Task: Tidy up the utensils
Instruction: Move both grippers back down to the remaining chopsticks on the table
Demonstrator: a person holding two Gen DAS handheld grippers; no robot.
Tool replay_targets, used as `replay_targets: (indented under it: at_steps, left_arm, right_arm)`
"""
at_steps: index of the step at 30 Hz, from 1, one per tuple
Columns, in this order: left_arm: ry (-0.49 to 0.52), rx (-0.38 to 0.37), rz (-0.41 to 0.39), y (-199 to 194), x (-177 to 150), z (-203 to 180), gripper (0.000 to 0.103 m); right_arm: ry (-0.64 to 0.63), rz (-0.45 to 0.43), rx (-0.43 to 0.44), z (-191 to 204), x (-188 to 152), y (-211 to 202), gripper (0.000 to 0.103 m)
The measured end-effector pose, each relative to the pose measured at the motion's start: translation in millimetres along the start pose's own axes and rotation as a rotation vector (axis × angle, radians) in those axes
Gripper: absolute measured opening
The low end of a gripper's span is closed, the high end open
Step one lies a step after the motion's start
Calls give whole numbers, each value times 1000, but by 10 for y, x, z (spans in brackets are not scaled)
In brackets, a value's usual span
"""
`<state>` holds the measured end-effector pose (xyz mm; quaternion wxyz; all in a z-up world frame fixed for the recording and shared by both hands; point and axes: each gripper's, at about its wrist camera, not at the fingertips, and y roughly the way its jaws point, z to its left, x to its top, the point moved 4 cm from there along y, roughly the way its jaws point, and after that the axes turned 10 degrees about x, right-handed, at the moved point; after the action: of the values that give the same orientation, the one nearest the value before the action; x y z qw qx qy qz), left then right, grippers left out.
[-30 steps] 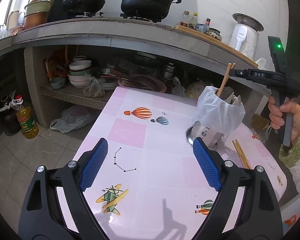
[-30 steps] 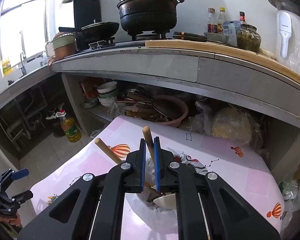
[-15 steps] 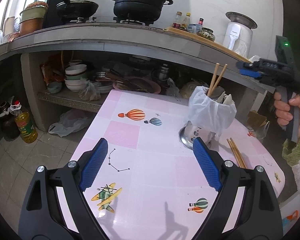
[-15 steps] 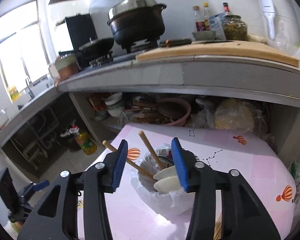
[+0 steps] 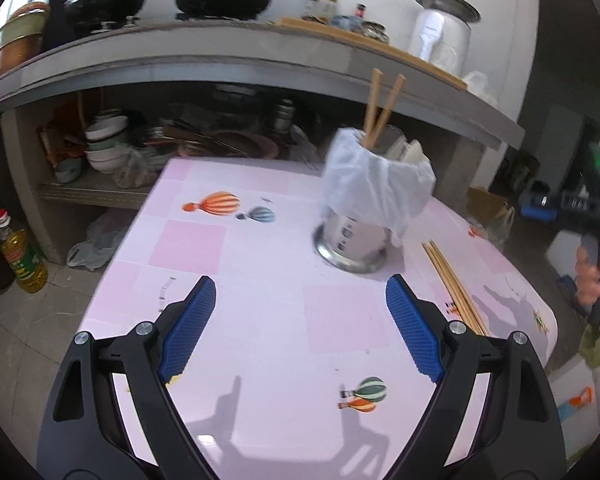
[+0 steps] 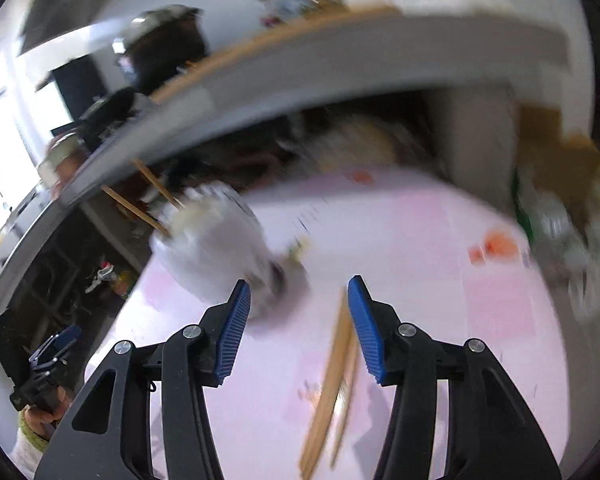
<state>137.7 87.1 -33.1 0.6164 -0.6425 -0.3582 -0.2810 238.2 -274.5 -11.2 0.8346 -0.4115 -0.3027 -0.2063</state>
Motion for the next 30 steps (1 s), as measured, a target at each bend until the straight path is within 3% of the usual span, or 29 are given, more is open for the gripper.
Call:
replay_targets:
  at_steps: [6,12,30]
  left_arm:
    - [77,-40,72,205,-125,-345,83]
    - [152,-79,117,348,-244,-737,83]
    - [265,-222,172,781,-362,-1730,83]
  right_arm:
    - [142,14,-47,-366,-539,119,50]
    - [157,51,-76,-505,-842,218,50]
    - [165,60,-95,-788,-966,124,50]
